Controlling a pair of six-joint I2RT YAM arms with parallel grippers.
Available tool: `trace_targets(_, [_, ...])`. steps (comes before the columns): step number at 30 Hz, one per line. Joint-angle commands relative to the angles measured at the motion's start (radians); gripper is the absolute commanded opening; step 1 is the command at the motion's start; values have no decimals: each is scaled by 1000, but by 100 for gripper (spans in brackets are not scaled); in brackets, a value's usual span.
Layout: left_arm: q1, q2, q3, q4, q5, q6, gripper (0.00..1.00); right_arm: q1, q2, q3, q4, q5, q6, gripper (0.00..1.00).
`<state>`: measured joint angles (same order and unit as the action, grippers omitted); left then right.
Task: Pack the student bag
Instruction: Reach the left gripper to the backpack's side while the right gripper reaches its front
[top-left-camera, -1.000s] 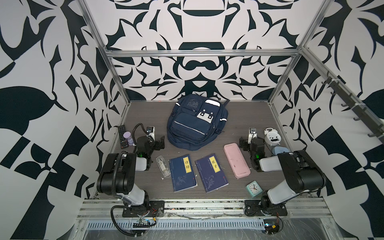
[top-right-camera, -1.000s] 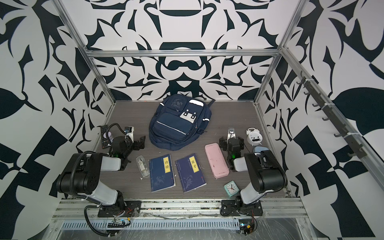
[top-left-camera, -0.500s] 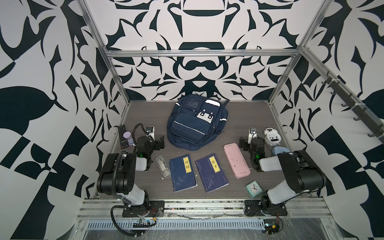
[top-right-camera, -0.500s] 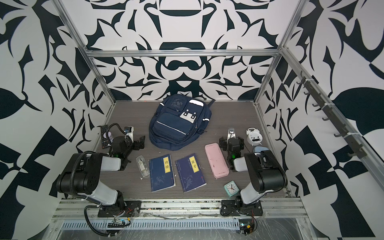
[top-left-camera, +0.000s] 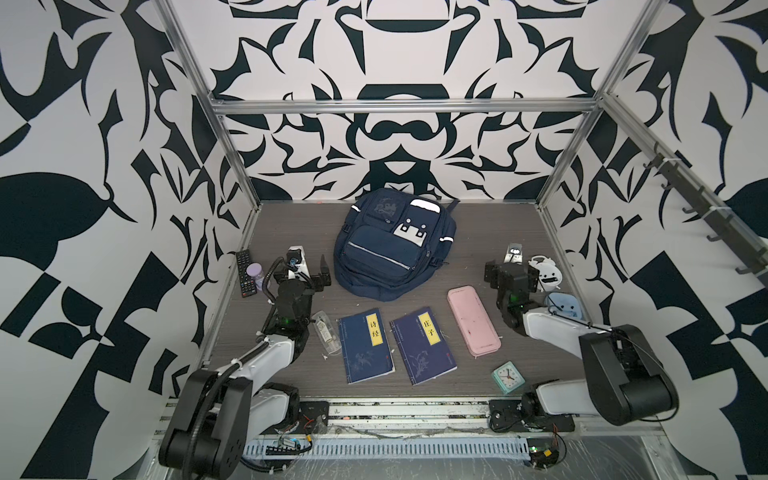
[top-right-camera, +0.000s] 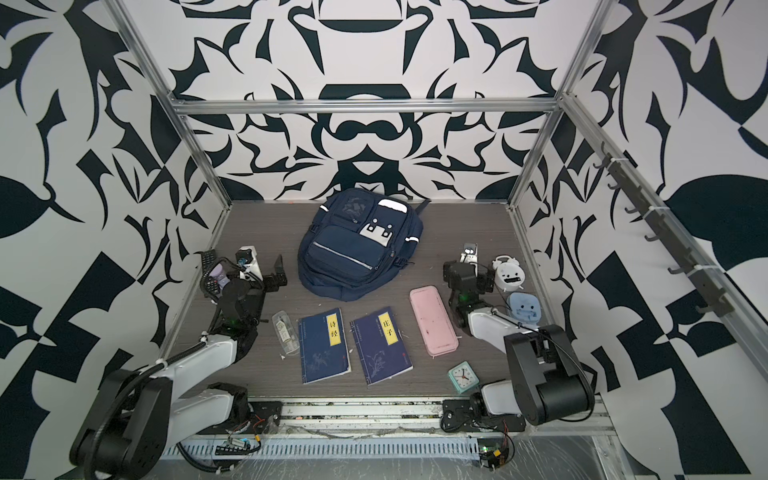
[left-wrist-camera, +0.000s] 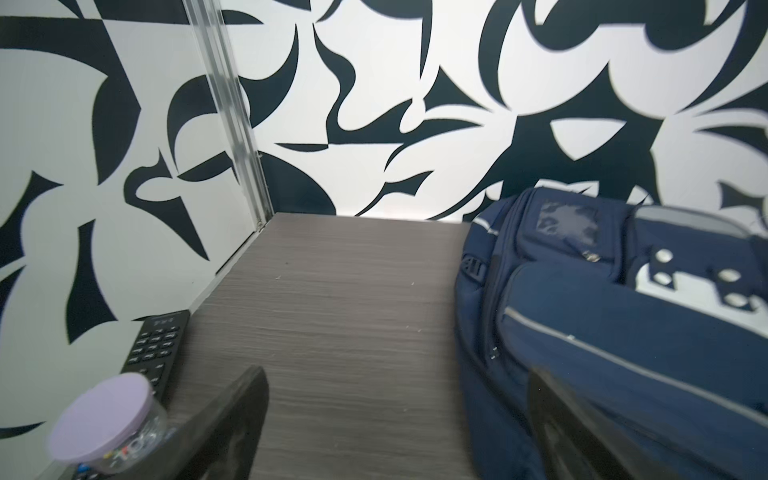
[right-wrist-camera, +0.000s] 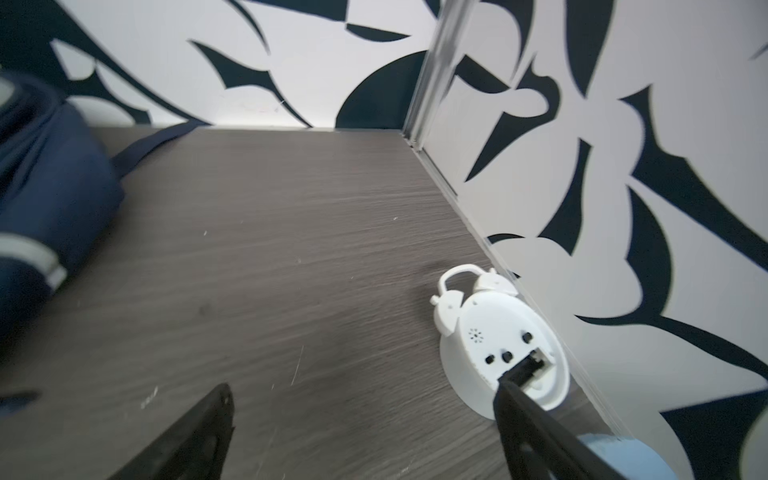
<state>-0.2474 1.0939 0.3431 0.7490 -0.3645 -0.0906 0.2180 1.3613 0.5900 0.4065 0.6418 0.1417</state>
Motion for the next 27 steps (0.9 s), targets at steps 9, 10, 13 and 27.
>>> trace_targets(9, [-72, -7, 451, -737, 233, -555, 99, 45, -39, 362, -683, -157, 274, 100])
trace_targets(10, [-83, 22, 484, -767, 273, -592, 99, 58, -42, 358, -683, -178, 267, 100])
trace_targets(13, [-117, 118, 550, -817, 388, -712, 99, 100, -42, 348, -676, -251, 246, 100])
trace_targets(27, [-404, 492, 789, -997, 418, -1127, 69, 254, -46, 290, -580, -495, 215, 93])
